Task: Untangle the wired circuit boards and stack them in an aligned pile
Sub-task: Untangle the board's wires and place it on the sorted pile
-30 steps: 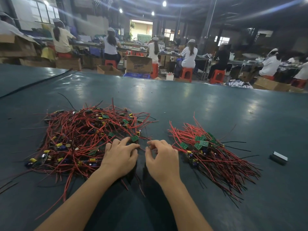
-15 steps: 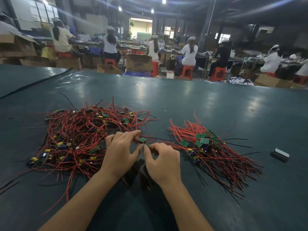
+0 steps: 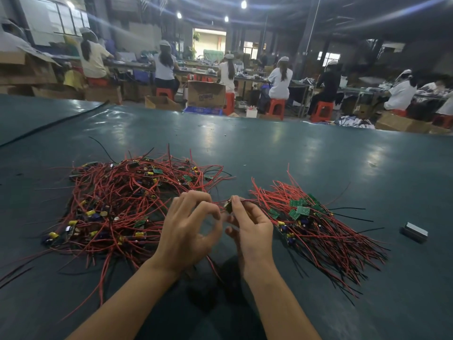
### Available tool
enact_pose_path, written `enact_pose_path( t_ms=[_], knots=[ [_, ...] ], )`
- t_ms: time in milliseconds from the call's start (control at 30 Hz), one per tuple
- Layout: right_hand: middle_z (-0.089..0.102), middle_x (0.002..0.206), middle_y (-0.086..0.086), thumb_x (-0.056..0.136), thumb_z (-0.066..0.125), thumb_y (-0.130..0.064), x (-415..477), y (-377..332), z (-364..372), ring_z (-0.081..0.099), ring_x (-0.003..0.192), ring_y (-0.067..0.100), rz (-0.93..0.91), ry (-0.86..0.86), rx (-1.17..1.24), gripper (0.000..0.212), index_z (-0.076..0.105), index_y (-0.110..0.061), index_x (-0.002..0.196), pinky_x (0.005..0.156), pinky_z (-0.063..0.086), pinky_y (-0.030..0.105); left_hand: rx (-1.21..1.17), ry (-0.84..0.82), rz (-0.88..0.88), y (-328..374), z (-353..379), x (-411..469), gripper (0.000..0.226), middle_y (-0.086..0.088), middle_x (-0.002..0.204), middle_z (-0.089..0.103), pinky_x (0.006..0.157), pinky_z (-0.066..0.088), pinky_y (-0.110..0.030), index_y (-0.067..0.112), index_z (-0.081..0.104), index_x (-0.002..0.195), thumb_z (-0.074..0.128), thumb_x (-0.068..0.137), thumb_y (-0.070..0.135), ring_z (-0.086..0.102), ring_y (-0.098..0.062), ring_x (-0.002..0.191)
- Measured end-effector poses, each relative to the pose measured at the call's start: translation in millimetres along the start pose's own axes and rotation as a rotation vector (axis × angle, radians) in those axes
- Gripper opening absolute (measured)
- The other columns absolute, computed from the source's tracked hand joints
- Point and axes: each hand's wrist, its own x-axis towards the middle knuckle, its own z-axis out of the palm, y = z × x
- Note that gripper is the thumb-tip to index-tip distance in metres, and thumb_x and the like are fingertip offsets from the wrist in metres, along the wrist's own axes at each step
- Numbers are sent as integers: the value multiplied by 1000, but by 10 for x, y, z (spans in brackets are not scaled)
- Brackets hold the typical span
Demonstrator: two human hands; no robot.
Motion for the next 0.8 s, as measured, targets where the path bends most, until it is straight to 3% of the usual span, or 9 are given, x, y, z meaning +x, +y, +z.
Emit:
enact_pose_path(
  t_ms=[100,200,267,367,467,600,700,800],
  knots=[
    [73,78,-3,89,70,-16,-1,-9,-4,65,68,8,-34,-33,28,19,79,-26,75,59,52,26,-194,-139,-185,57,16,-7,31,10,62,50,53,39,-32,24,53,63,57,90,38,47,-14,53],
    [76,90,5,90,67,-8,-18,5,18,67,83,16,-58,-77,49,21,80,-21,81,73,49,37,-539,-267,-554,133,82,-42,49,1,56,59,50,43,-30,26,58,60,41,92,58,55,-10,51],
    [76,93,10,91,63,-1,-43,24,40,69,88,20,-50,-121,83,25,80,-17,80,83,53,40,-673,-250,-680,146,129,-57,53,1,60,64,51,44,-20,23,67,69,41,95,61,58,-7,52],
    [76,95,13,93,61,-4,-76,54,66,69,96,28,-22,-129,77,26,81,-16,80,94,54,43,-727,-174,-712,121,166,-51,42,0,60,66,49,45,-19,22,70,85,39,98,46,60,-9,51],
    [76,90,7,93,64,-15,-62,70,75,68,91,24,-2,-32,60,21,81,-22,82,90,52,45,-620,-122,-669,95,185,-61,41,-7,60,64,48,46,-24,18,64,73,40,98,40,58,-12,48],
    [74,85,3,91,68,-23,-49,76,70,65,88,26,64,-4,47,18,81,-26,79,85,53,48,-596,-75,-648,101,162,-49,32,-3,63,63,50,44,-17,31,61,72,43,97,39,55,-6,48],
    [73,82,-3,92,66,-20,-49,79,62,59,77,20,107,-43,30,21,81,-27,80,69,51,34,-741,-62,-720,120,126,-11,27,1,63,62,52,46,-18,35,62,74,47,95,44,57,-6,52],
    [76,86,9,94,63,-14,-59,84,71,69,79,25,130,-119,71,24,81,-19,80,69,58,33,-906,-117,-877,129,129,22,34,2,74,72,62,54,-22,29,72,82,47,90,50,70,-12,69]
  ],
)
